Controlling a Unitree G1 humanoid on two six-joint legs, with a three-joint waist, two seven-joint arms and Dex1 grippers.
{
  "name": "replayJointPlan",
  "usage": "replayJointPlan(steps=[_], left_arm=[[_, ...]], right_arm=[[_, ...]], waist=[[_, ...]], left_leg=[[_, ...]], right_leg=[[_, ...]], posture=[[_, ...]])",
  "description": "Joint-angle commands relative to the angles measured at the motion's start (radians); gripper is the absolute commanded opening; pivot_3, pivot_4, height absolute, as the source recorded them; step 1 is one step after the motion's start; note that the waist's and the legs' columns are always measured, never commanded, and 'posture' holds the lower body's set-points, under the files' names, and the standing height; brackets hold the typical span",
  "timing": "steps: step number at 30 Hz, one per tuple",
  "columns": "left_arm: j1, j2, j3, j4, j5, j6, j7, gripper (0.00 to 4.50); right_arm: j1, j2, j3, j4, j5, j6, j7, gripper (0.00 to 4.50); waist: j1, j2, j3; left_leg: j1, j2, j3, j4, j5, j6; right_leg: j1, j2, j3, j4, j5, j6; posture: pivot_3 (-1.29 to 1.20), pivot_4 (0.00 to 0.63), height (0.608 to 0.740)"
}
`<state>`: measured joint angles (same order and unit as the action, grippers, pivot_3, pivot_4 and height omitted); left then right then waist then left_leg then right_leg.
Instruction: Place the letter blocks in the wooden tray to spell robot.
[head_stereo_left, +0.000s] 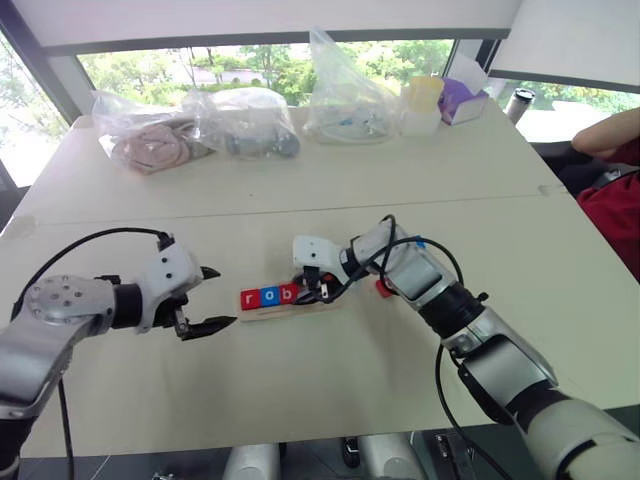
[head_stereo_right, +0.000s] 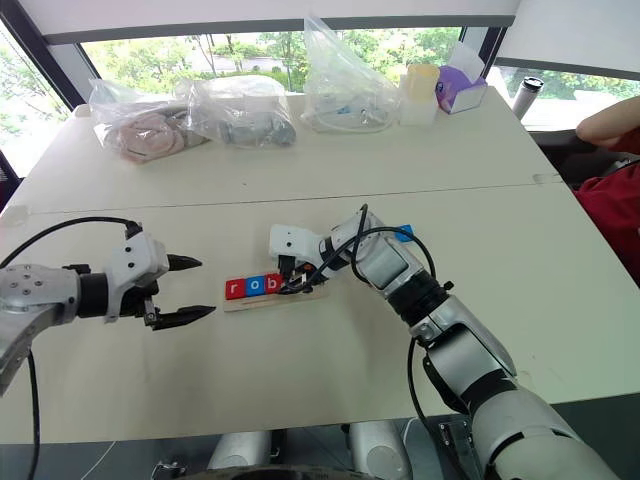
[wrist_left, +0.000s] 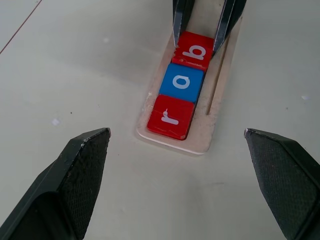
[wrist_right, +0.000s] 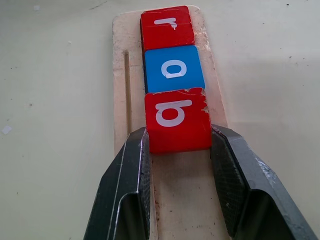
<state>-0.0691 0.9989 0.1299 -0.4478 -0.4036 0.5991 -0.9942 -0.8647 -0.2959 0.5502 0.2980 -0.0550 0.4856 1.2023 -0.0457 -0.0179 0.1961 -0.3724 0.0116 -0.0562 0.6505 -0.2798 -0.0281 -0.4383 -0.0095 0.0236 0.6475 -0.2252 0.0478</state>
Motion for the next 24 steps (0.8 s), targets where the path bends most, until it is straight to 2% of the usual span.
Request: replayJointPlan(steps=[1, 6, 7, 15, 24], left_arm=[[-0.010, -0.001, 0.002, -0.005, 0.005, -0.016, 0.004, 4.50], [-0.014, -0.002, 0.000, -0.003, 0.006, -0.016, 0.004, 4.50], [-0.015, -0.003, 0.000, -0.002, 0.006, -0.016, 0.004, 4.50], [-0.028, -0.008, -0.006, 0.005, 0.005, -0.015, 0.002, 4.50], [-0.048, -0.012, -0.026, 0.015, 0.006, -0.017, 0.001, 4.50]], right_arm=[[-0.008, 0.009, -0.003, -0.026, 0.009, 0.010, 0.010, 1.61], [-0.008, 0.016, -0.012, -0.031, 0.011, 0.018, 0.001, 4.15], [-0.015, 0.023, -0.027, -0.028, 0.017, 0.028, -0.010, 4.45], [-0.038, 0.033, -0.115, -0.067, 0.062, 0.083, -0.069, 4.45], [-0.002, 0.007, -0.086, -0.091, 0.045, 0.024, -0.079, 4.45]], waist=[[0.000, 0.000, 0.000], [0.001, 0.000, 0.000], [0.001, 0.000, 0.000], [0.001, 0.000, 0.000], [0.001, 0.000, 0.000]], left_leg=[[0.000, 0.000, 0.000, 0.000, 0.000, 0.000], [0.000, 0.000, 0.000, 0.000, 0.000, 0.000], [0.000, 0.000, 0.000, 0.000, 0.000, 0.000], [-0.001, 0.000, 0.000, 0.000, 0.000, 0.000], [-0.001, 0.000, 0.000, 0.000, 0.000, 0.000]], right_leg=[[0.000, 0.000, 0.000, 0.000, 0.000, 0.000], [0.000, 0.000, 0.000, 0.000, 0.000, 0.000], [0.000, 0.000, 0.000, 0.000, 0.000, 0.000], [0.000, 0.000, 0.000, 0.000, 0.000, 0.000], [0.000, 0.000, 0.000, 0.000, 0.000, 0.000]], posture=[[0.00, 0.150, 0.740], [0.00, 0.150, 0.740], [0.00, 0.150, 0.740], [0.00, 0.150, 0.740], [0.00, 0.150, 0.740]])
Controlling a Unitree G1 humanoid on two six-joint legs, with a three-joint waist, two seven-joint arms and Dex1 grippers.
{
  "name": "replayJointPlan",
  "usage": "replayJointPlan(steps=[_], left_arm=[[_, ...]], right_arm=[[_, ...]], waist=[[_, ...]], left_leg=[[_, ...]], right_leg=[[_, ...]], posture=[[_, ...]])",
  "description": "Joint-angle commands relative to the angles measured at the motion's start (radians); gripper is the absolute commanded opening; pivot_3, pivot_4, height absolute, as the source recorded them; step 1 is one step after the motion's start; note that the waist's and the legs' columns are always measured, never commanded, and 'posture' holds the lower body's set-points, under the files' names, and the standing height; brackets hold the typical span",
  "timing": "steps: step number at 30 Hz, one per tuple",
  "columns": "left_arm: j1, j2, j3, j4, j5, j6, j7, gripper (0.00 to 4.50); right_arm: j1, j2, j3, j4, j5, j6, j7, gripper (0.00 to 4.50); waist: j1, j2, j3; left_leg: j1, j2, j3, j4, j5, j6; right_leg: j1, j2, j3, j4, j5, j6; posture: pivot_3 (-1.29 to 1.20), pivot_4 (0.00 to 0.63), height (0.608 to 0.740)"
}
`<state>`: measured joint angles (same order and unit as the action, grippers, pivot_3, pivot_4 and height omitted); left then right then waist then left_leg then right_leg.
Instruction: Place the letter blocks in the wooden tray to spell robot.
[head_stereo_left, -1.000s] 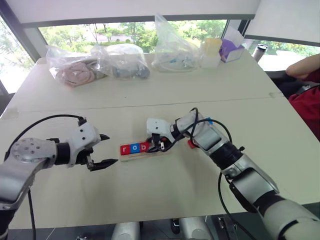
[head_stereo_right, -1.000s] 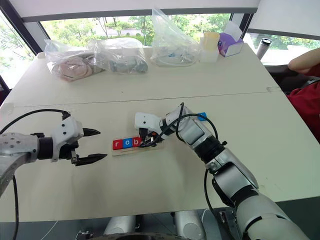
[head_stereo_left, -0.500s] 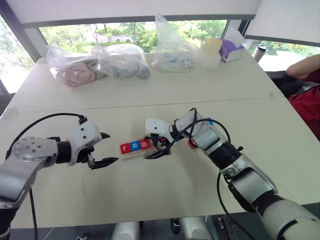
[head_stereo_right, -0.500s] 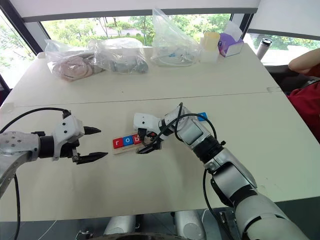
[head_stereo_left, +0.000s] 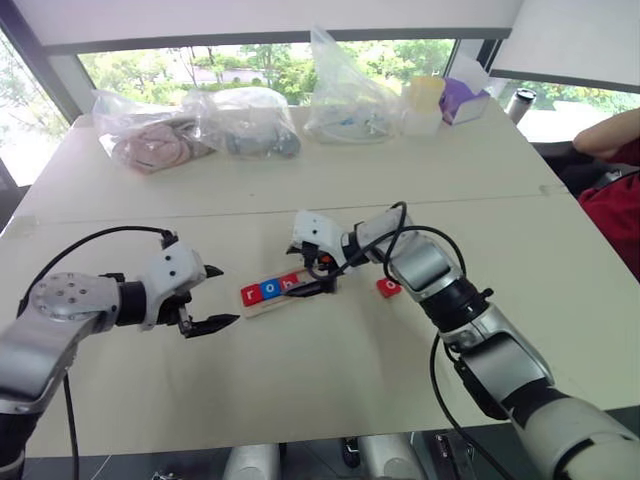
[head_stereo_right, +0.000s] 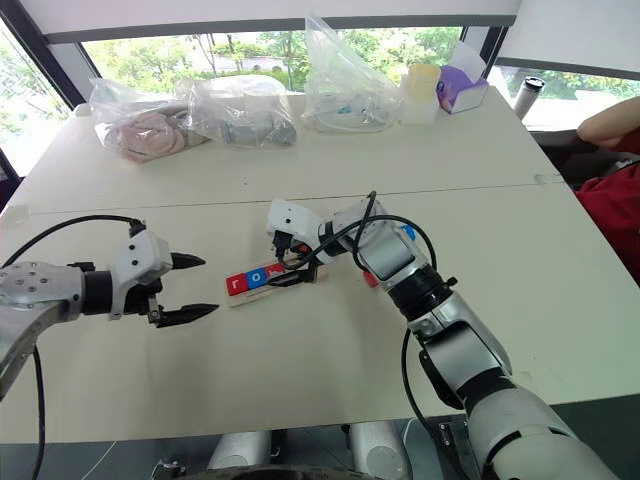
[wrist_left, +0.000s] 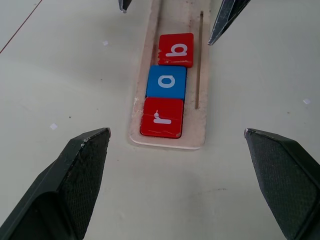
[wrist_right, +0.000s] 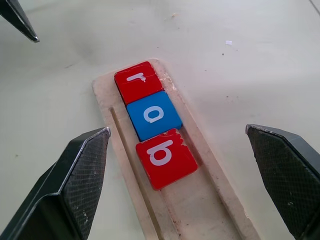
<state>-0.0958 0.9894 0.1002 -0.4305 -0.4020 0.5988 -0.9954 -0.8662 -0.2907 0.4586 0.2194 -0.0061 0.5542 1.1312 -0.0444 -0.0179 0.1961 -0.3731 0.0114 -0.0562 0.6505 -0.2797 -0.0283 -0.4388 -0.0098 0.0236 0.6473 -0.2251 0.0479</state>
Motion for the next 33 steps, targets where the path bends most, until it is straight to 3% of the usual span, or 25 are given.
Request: replayJointPlan(steps=[1, 16, 27, 33], left_arm=[[-0.021, -0.002, 0.003, -0.003, 0.005, -0.017, 0.003, 4.50], [-0.015, -0.006, 0.006, -0.013, 0.001, -0.009, 0.018, 4.50], [-0.018, -0.014, 0.012, -0.031, -0.019, 0.003, 0.018, 4.50], [-0.083, -0.048, 0.044, -0.118, -0.189, 0.112, 0.006, 4.50]], right_arm=[[-0.002, 0.004, 0.009, 0.000, -0.010, -0.056, -0.014, 4.45], [-0.054, 0.036, 0.027, 0.185, -0.094, -0.235, -0.062, 4.45], [-0.036, -0.007, 0.000, 0.097, -0.065, -0.240, -0.006, 4.45], [0.074, -0.101, -0.233, -0.270, 0.078, 0.170, -0.097, 4.45]], waist=[[0.000, 0.000, 0.000], [0.000, 0.000, 0.000], [0.000, 0.000, 0.000], [0.007, 0.000, 0.000]], left_leg=[[0.000, 0.000, 0.000, 0.000, 0.000, 0.000], [0.000, 0.000, 0.000, 0.000, 0.000, 0.000], [0.000, 0.000, 0.000, 0.000, 0.000, 0.000], [-0.002, 0.000, -0.001, 0.001, 0.000, 0.000]], right_leg=[[0.000, 0.000, 0.000, 0.000, 0.000, 0.000], [0.000, 0.000, 0.000, 0.000, 0.000, 0.000], [0.000, 0.000, 0.000, 0.000, 0.000, 0.000], [0.000, -0.001, 0.000, 0.000, 0.000, 0.000]], posture=[[0.00, 0.150, 0.740], [0.00, 0.150, 0.740], [0.00, 0.150, 0.740], [0.00, 0.150, 0.740]])
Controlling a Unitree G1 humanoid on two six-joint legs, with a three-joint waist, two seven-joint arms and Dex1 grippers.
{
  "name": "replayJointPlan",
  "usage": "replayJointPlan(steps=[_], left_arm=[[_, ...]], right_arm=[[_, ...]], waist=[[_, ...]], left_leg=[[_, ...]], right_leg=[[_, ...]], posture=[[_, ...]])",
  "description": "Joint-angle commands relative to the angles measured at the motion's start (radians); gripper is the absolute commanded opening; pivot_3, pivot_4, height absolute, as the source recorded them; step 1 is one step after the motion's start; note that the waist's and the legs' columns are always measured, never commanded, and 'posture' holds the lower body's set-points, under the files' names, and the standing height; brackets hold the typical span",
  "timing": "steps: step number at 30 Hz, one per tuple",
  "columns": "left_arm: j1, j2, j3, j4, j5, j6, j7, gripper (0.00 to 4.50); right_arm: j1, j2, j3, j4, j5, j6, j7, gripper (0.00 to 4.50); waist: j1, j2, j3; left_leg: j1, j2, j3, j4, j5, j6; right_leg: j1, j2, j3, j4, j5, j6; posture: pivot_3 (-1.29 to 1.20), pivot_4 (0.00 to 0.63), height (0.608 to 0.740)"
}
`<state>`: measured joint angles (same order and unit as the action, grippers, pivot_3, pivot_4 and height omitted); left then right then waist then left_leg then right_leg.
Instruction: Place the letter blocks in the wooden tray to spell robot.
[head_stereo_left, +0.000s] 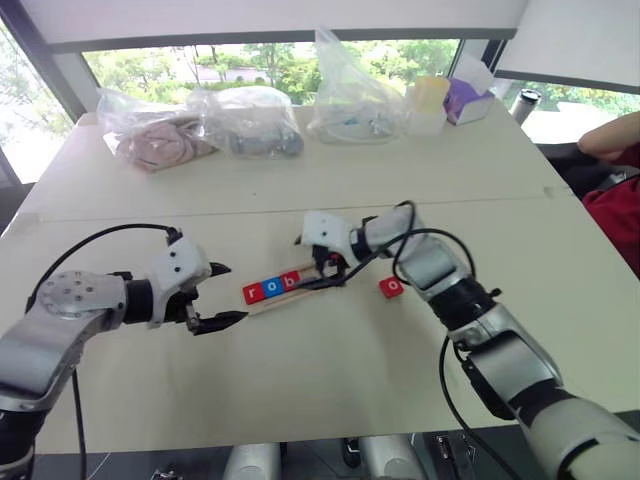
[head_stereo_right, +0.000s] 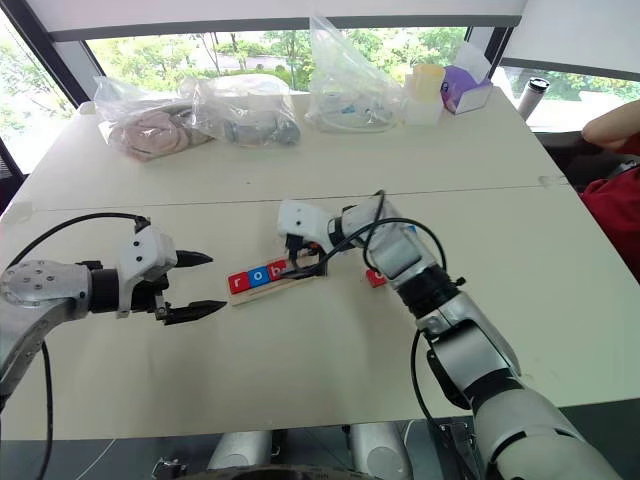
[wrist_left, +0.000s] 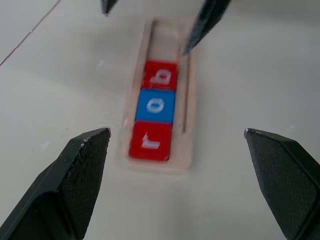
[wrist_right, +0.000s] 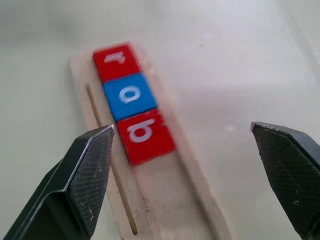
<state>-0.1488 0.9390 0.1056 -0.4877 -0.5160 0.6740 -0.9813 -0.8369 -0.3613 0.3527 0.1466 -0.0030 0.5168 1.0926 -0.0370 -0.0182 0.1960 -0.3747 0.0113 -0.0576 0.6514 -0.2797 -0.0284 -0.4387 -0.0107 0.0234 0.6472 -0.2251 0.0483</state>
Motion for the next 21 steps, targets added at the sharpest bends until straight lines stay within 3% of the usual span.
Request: replayJointPlan(steps=[1, 5, 9, 12, 21], left_arm=[[-0.041, 0.003, 0.033, -0.070, -0.092, 0.047, -0.011, 4.50], [-0.102, -0.011, -0.026, -0.072, -0.108, 0.062, -0.010, 4.50], [-0.147, -0.027, -0.079, -0.034, -0.090, 0.049, -0.020, 4.50], [-0.175, -0.032, -0.130, 0.012, -0.053, 0.014, -0.047, 4.50], [-0.234, -0.056, -0.187, 0.088, 0.002, -0.038, -0.079, 4.50]], right_arm=[[0.080, -0.038, -0.177, -0.277, 0.093, 0.318, -0.100, 4.45], [0.264, -0.035, -0.326, -0.601, 0.097, 0.711, -0.287, 4.45], [0.420, -0.007, -0.365, -0.785, 0.068, 0.903, -0.451, 4.45], [0.502, 0.030, -0.360, -0.836, 0.053, 0.941, -0.556, 4.45], [0.508, 0.087, -0.340, -0.764, 0.072, 0.914, -0.701, 4.45]], waist=[[0.001, 0.000, 0.000], [0.002, 0.000, 0.000], [-0.008, 0.000, 0.000], [-0.010, 0.000, 0.000], [-0.007, 0.000, 0.000]], left_leg=[[0.000, -0.001, 0.000, 0.000, 0.000, 0.000], [0.001, -0.001, -0.001, -0.001, 0.000, 0.000], [0.001, -0.001, 0.000, -0.001, 0.000, 0.000], [0.002, -0.001, 0.001, -0.001, 0.000, -0.001], [0.001, -0.001, 0.001, -0.001, 0.001, -0.001]], right_leg=[[0.000, 0.000, 0.000, 0.000, 0.000, 0.000], [0.001, 0.001, 0.000, 0.000, 0.000, 0.000], [0.001, 0.001, 0.000, 0.000, 0.000, 0.000], [0.000, 0.002, 0.001, 0.000, -0.003, 0.002], [0.000, 0.002, 0.001, 0.000, -0.003, 0.001]], posture=[[0.00, 0.150, 0.740], [0.00, 0.150, 0.740], [0.00, 0.150, 0.740], [0.00, 0.150, 0.740], [0.00, 0.150, 0.740]])
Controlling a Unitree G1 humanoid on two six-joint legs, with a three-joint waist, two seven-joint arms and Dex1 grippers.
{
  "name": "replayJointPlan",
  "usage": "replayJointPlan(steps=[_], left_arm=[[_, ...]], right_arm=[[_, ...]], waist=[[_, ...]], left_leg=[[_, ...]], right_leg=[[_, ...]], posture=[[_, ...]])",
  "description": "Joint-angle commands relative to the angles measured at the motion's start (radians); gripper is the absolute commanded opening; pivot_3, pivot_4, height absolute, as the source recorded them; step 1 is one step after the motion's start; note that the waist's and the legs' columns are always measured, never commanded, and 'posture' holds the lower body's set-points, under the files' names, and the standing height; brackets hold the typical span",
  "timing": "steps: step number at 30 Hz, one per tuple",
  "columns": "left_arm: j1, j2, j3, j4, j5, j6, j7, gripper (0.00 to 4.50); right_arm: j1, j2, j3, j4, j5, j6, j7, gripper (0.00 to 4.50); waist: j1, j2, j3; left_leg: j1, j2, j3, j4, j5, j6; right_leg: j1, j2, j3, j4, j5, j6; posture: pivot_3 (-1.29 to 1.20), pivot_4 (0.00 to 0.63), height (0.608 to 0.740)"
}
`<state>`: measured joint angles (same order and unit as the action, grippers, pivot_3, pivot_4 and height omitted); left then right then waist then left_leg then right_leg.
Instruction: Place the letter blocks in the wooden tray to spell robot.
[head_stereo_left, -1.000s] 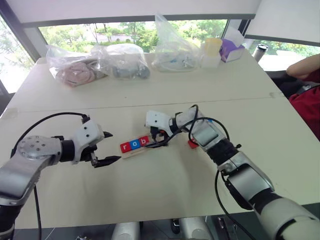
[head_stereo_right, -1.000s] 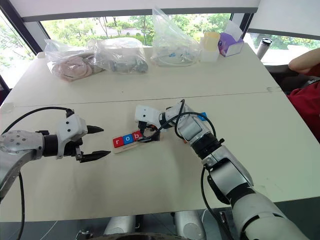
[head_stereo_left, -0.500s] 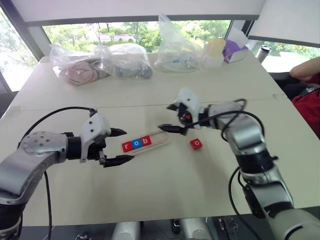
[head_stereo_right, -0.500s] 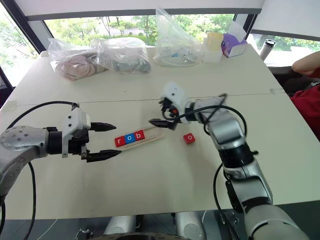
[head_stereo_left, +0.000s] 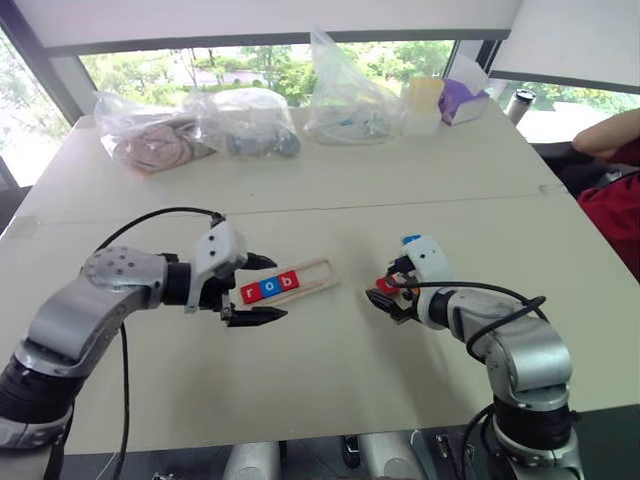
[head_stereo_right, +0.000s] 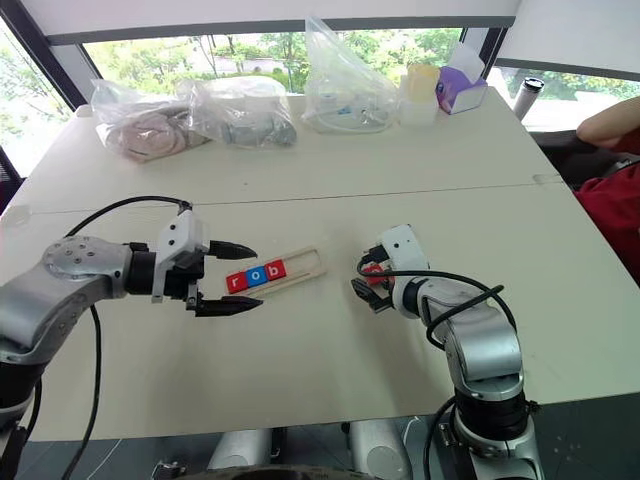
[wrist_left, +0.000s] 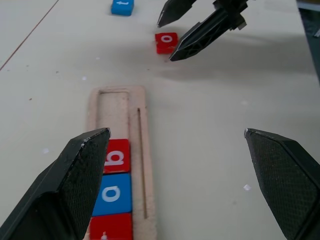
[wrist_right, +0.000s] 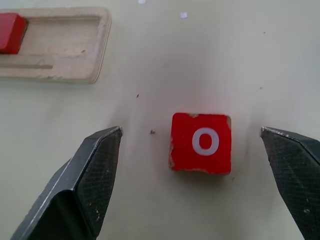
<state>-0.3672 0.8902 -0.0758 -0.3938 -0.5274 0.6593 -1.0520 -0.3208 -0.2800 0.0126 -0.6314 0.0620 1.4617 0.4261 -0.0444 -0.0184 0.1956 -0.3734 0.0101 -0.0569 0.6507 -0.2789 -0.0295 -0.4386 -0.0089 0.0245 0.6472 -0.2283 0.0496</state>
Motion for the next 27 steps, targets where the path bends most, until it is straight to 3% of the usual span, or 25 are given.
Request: replayJointPlan(steps=[1, 4, 8, 9, 14, 19, 25, 27], left_arm=[[-0.017, -0.009, -0.007, -0.005, 0.018, -0.026, -0.008, 4.50], [-0.016, -0.011, -0.007, 0.000, 0.025, -0.032, -0.011, 4.50], [-0.013, -0.009, 0.001, -0.007, 0.019, -0.029, -0.014, 4.50], [-0.014, -0.010, 0.004, -0.013, 0.014, -0.024, -0.014, 4.50], [-0.036, -0.031, -0.006, -0.041, -0.016, -0.005, -0.017, 4.50], [-0.093, -0.075, -0.080, -0.019, 0.015, -0.037, -0.048, 4.50], [-0.170, -0.138, -0.135, 0.049, 0.054, -0.069, -0.074, 4.50], [-0.181, -0.143, -0.142, 0.061, 0.060, -0.076, -0.084, 4.50]], right_arm=[[-0.003, 0.001, 0.010, 0.029, 0.008, -0.043, -0.043, 4.45], [0.009, -0.019, 0.045, 0.057, 0.019, -0.069, -0.050, 3.55], [0.003, -0.023, 0.055, 0.063, 0.028, -0.078, -0.067, 1.49], [-0.002, -0.022, 0.051, 0.063, 0.027, -0.074, -0.075, 1.15], [-0.021, 0.023, -0.034, 0.039, -0.011, -0.036, -0.171, 1.16], [-0.040, 0.221, -0.222, -0.024, -0.077, 0.101, -0.313, 1.16], [-0.014, 0.294, -0.215, -0.021, -0.103, 0.099, -0.388, 1.16], [-0.005, 0.321, -0.203, -0.016, -0.099, 0.087, -0.403, 2.21]], waist=[[0.000, 0.000, 0.000], [-0.001, 0.000, 0.000], [-0.001, 0.000, 0.000], [-0.001, 0.000, 0.000], [0.000, 0.000, 0.000], [0.003, 0.000, 0.000], [0.001, 0.000, 0.000], [0.000, 0.000, 0.000]], left_leg=[[0.000, 0.000, 0.000, 0.000, 0.000, 0.000], [-0.001, 0.000, 0.000, 0.000, 0.000, 0.000], [0.000, 0.000, 0.000, -0.001, 0.000, 0.000], [0.000, 0.000, 0.000, -0.001, 0.000, 0.000], [0.000, 0.000, 0.000, 0.000, 0.000, 0.000], [-0.001, 0.000, -0.001, 0.000, 0.000, 0.000], [0.000, -0.001, -0.001, 0.000, 0.000, 0.000], [0.000, 0.000, -0.001, -0.001, 0.000, 0.000]], right_leg=[[0.000, 0.000, 0.000, 0.000, 0.000, 0.001], [0.000, -0.001, 0.000, 0.000, 0.000, 0.002], [0.000, 0.000, 0.000, 0.000, 0.000, 0.001], [0.000, 0.000, 0.000, 0.000, 0.000, 0.001], [0.000, 0.000, 0.000, 0.000, 0.000, 0.001], [0.000, 0.000, 0.000, 0.000, 0.000, 0.002], [0.000, 0.000, 0.000, 0.000, 0.000, 0.002], [0.000, 0.000, 0.000, 0.000, 0.000, 0.002]], posture=[[0.00, 0.150, 0.740], [0.00, 0.150, 0.740], [0.00, 0.150, 0.740], [0.00, 0.150, 0.740], [0.00, 0.150, 0.740], [0.00, 0.150, 0.740], [0.00, 0.150, 0.740], [0.00, 0.150, 0.740]])
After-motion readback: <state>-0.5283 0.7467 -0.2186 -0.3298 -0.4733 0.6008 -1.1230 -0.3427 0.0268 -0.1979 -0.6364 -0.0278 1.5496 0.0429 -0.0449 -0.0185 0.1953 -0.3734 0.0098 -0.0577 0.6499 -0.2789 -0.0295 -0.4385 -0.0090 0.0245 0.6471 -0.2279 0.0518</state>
